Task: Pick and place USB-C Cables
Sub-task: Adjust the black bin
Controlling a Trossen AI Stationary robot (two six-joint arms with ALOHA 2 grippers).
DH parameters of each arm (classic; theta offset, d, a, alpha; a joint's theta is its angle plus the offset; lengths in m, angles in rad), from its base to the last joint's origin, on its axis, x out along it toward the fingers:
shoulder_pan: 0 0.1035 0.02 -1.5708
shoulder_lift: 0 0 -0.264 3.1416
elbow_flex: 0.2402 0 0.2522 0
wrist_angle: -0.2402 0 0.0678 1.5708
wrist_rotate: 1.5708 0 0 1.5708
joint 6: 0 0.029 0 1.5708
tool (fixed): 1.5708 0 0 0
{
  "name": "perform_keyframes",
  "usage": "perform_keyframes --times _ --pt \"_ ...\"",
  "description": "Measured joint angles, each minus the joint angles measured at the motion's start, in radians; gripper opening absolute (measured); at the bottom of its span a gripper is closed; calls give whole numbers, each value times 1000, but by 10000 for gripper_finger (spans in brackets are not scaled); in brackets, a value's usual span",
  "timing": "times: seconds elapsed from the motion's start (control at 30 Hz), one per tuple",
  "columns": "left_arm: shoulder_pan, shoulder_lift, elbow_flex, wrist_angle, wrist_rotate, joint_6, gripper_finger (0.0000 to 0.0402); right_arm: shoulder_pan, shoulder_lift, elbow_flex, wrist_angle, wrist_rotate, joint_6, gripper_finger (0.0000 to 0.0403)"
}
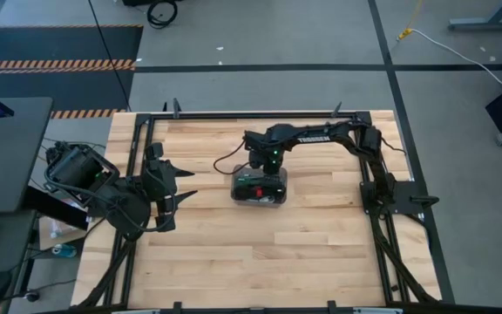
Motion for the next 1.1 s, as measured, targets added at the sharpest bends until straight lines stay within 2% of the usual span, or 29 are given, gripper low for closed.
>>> perform_keyframes --times 0.43,0.7,1.1 --pt "0 0 0 0 0 0 188 103 0 0 23 1 -22 5" --pt "0 0 0 0 0 -1 188 81 0 0 23 49 -14 5" --pt "0 0 0 0 0 -2 188 53 0 0 30 34 -4 5"
